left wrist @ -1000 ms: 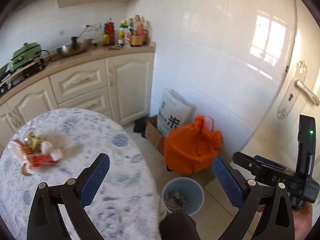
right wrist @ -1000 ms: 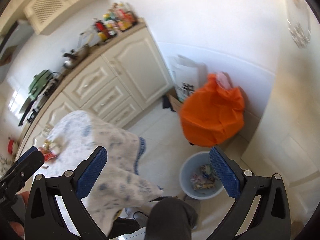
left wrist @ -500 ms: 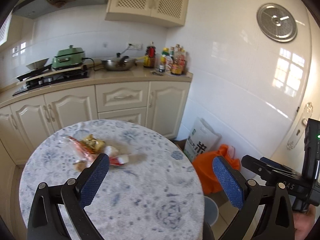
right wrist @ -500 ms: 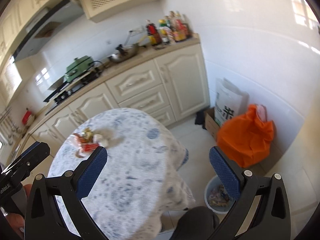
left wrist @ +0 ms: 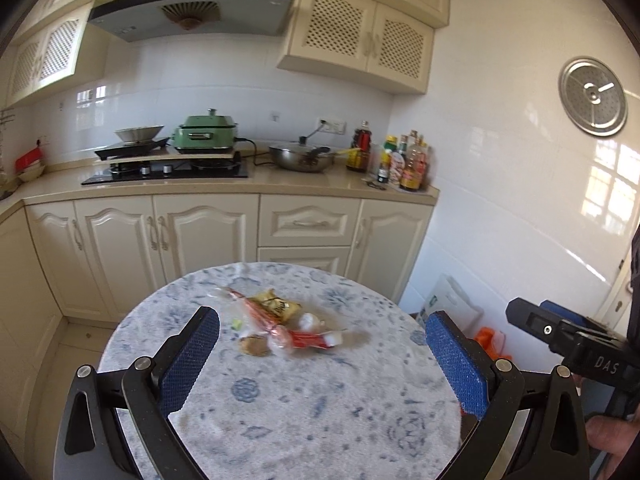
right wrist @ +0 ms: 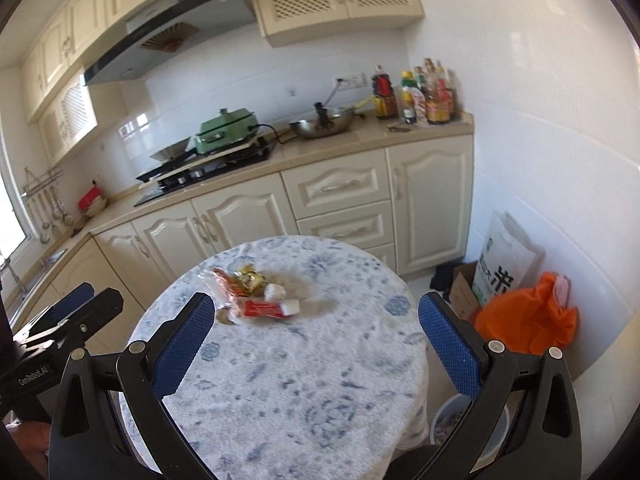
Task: Collect trash
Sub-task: 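Move both open tools back over the table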
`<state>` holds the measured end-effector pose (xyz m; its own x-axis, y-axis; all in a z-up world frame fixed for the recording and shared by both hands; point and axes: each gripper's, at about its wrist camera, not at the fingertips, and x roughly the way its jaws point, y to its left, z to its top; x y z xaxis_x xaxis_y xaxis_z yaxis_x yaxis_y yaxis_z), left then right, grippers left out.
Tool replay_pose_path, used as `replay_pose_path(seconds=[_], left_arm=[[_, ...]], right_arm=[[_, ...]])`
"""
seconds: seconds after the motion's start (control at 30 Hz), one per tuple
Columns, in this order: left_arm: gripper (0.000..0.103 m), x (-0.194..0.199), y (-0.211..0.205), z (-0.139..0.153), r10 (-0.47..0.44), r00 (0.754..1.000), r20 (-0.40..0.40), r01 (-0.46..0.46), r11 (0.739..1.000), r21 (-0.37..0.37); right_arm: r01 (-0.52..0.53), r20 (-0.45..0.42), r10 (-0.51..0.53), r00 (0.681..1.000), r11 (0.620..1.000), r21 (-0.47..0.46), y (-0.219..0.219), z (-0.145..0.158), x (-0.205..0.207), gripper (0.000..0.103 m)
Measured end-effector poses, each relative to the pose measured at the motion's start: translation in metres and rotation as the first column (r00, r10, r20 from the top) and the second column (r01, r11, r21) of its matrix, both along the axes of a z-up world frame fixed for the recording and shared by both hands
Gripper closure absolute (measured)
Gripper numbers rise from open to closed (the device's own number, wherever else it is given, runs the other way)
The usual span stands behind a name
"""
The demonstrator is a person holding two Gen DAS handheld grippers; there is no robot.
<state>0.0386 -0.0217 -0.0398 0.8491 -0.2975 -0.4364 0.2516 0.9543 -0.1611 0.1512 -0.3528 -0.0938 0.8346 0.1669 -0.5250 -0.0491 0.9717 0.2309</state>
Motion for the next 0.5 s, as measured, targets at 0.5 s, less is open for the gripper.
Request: replay_pose_path(seconds=[0.5], left_arm=[[0.001, 0.025, 0.052, -0.036, 0.145, 0.987, -0.065, -0.144, 0.989, 0.015]], right_arm=[[-0.181, 0.007, 0.183, 0.983, 0.977, -0.108, 0.075, -0.007, 0.04, 0.0]])
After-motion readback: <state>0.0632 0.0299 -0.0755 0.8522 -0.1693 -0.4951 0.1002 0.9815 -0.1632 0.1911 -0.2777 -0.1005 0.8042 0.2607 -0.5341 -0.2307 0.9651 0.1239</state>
